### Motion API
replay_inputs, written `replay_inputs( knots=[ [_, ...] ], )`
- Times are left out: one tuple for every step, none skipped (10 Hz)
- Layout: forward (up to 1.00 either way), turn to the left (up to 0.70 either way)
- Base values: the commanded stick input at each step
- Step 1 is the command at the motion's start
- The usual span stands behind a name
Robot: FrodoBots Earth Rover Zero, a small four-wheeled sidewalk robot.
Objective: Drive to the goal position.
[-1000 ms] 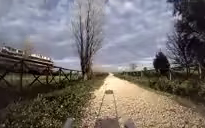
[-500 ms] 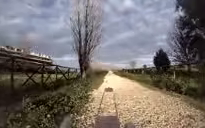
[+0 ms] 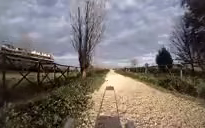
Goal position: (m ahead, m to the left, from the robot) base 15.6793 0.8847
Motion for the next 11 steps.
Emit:
replay_inputs(
  knots=[
    [0.7, 0.0],
    [0.7, -0.05],
    [0.7, -0.34],
    [0.7, -0.28],
    [0.7, 0.0],
    [0.7, 0.0],
    [0.7, 0.0],
    [0.7, 0.0],
    [0.7, 0.0],
    [0.7, 0.0],
    [0.7, 0.0]
  ],
)
